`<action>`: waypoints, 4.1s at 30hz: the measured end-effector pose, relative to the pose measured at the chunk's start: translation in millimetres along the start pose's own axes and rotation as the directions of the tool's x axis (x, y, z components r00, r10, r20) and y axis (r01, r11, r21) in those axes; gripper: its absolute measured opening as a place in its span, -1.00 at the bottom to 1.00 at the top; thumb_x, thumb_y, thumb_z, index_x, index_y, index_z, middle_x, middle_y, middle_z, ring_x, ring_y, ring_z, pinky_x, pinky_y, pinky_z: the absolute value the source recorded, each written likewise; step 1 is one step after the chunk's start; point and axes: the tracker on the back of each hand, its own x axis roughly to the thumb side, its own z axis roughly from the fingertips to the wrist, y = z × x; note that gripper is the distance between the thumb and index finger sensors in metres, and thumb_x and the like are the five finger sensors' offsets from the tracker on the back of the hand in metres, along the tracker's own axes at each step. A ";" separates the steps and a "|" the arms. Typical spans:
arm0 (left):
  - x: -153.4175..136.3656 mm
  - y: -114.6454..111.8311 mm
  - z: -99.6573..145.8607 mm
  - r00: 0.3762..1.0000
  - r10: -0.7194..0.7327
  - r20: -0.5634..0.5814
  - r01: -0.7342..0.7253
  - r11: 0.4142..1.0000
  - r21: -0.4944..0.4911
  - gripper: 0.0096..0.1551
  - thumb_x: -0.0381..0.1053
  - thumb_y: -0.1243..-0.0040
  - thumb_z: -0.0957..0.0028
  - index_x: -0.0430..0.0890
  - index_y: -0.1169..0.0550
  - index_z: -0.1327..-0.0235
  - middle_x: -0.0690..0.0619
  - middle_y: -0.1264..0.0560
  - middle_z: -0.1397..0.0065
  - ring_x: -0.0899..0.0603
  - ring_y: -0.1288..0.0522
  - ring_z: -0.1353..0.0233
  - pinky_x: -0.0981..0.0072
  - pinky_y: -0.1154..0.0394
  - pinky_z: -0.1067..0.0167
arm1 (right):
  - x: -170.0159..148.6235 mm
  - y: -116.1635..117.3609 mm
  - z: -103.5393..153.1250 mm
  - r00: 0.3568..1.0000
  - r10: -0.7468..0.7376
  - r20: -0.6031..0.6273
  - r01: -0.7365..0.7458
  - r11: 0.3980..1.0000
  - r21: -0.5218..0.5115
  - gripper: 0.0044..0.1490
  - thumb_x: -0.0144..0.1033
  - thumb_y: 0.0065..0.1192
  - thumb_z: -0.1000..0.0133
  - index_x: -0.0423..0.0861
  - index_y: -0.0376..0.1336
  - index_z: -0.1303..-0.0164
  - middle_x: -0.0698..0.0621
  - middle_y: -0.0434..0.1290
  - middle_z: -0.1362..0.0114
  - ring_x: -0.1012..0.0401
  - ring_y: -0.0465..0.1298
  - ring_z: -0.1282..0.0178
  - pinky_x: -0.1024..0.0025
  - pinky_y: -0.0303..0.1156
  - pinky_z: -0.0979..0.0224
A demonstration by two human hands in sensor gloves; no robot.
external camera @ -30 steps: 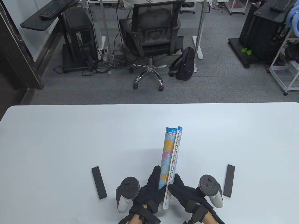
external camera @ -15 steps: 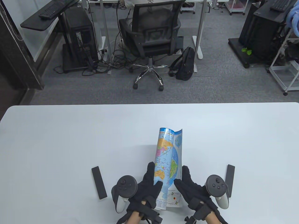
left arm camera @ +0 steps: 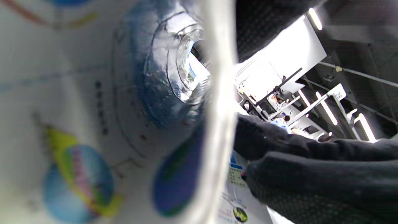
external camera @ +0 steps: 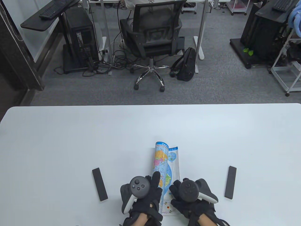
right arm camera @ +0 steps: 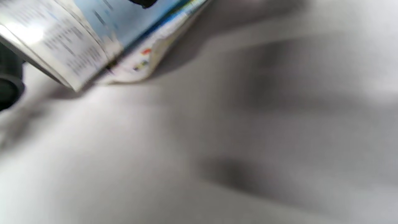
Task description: Unroll map and secure with paperweights
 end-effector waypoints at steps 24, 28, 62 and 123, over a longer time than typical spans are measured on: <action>37.6 -15.7 0.1 0.692 -0.640 0.334 0.684 0.729 -0.019 -0.42 -0.17 -0.03 -0.13 0.09 -0.36 -0.48 -0.02 -0.22 -0.65 -0.24 0.07 -0.64 -0.29 0.23 -0.39 | -7.8 0.5 -2.0 0.997 -0.059 -0.055 0.062 0.996 0.066 -0.27 -0.25 -0.03 -0.30 -0.32 -0.14 -0.53 -0.34 -0.33 -0.57 -0.37 -0.40 -0.42 -0.38 -0.44 -0.23; 37.2 -5.1 1.8 0.699 -0.657 0.284 0.687 0.727 -0.011 -0.43 -0.07 -0.01 -0.17 0.09 -0.32 -0.50 -0.01 -0.21 -0.65 -0.29 -0.01 -0.64 -0.29 0.11 -0.44 | -12.9 -3.9 0.4 0.994 -0.067 -0.082 0.072 0.996 0.052 -0.27 -0.24 -0.03 -0.30 -0.37 -0.11 -0.51 -0.35 -0.32 -0.57 -0.37 -0.39 -0.42 -0.38 -0.44 -0.23; 6.2 25.7 1.3 0.739 -0.660 0.137 0.670 0.741 -0.043 -0.33 -0.25 0.03 -0.10 0.07 -0.23 -0.53 -0.06 -0.15 -0.66 -0.33 0.01 -0.62 -0.27 0.07 -0.43 | -52.4 -23.9 16.7 0.959 -0.127 -0.254 0.117 0.992 -0.056 -0.22 -0.23 -0.01 -0.29 -0.51 -0.05 -0.46 -0.42 -0.27 -0.58 -0.39 -0.37 -0.42 -0.39 -0.42 -0.24; -54.2 31.3 -26.7 0.731 -0.660 -0.173 0.620 0.749 -0.235 -0.01 0.39 0.17 -0.14 -0.14 0.14 -0.56 -0.44 0.05 -0.60 -0.48 -0.14 -0.51 -0.29 -0.26 -0.33 | -80.8 -32.8 28.0 0.892 -0.045 -0.450 0.023 0.998 -0.054 -0.14 -0.25 0.10 -0.24 -0.30 -0.22 -0.53 -0.50 -0.34 -0.53 -0.42 -0.32 -0.43 -0.40 -0.38 -0.27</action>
